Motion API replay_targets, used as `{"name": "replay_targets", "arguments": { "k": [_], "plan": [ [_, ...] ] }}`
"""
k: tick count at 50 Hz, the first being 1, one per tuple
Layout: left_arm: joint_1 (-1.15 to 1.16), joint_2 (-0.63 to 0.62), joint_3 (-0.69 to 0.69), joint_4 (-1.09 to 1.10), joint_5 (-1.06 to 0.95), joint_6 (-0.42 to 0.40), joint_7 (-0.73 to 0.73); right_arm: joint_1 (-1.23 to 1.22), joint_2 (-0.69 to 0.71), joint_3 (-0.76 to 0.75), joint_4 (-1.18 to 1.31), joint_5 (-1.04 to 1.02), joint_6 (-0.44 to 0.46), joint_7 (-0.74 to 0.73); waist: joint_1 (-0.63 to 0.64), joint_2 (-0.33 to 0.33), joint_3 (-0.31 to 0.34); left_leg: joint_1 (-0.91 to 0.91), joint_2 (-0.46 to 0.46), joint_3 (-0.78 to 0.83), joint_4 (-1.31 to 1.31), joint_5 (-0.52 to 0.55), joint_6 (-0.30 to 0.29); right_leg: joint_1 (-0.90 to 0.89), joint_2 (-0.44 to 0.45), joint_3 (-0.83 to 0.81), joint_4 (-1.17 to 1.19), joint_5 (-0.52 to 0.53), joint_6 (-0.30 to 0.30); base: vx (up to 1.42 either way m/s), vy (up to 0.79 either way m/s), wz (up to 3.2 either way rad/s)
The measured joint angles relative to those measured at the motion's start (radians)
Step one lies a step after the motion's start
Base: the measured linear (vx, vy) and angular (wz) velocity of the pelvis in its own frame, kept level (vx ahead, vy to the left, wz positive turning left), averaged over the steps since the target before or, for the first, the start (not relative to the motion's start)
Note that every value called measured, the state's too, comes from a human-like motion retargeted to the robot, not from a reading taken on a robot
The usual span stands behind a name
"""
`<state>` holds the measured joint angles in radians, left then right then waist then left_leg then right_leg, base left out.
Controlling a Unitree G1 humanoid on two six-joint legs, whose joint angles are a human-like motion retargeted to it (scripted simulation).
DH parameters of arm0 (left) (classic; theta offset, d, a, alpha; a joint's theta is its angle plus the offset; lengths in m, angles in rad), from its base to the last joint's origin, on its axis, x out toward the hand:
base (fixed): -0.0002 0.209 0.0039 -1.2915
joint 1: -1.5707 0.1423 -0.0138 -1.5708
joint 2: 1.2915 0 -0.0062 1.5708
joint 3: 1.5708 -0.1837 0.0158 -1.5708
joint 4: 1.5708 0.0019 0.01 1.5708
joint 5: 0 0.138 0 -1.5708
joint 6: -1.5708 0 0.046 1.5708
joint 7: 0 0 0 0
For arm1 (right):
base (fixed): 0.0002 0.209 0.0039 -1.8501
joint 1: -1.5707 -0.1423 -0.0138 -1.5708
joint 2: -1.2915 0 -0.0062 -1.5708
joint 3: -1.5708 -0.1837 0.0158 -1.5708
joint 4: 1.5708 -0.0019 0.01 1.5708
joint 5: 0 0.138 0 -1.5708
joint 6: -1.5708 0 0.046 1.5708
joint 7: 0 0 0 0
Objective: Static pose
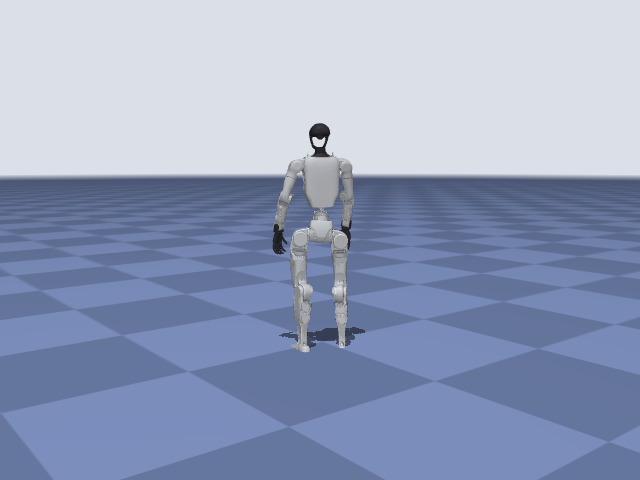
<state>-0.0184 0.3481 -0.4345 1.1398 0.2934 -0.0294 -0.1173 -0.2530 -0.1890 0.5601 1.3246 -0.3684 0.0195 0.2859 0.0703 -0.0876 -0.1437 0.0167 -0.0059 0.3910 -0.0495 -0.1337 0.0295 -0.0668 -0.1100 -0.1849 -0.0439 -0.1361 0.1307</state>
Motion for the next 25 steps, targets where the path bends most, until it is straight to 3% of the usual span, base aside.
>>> {"name": "replay_targets", "arguments": {
  "k": [12,25],
  "plan": [
    [0.004,0.001,0.070,-0.032,-0.039,-0.016,0.020,0.138,-0.050,-0.208,0.089,0.034,-0.002,-0.106,-0.007,0.017,0.034,0.023,0.006,-0.021,0.001,-0.009,-0.017,0.032,0.004,-0.008,0.002,-0.015,-0.013,0.00,0.00,0.00],
    [-0.006,0.002,0.058,-0.033,-0.062,-0.031,0.042,0.145,-0.034,-0.230,0.055,0.085,-0.023,-0.163,-0.006,0.026,0.040,0.021,0.006,-0.040,0.001,-0.008,-0.025,0.038,0.003,-0.015,0.002,-0.026,-0.024,0.00,0.00,0.00]
  ]
}}
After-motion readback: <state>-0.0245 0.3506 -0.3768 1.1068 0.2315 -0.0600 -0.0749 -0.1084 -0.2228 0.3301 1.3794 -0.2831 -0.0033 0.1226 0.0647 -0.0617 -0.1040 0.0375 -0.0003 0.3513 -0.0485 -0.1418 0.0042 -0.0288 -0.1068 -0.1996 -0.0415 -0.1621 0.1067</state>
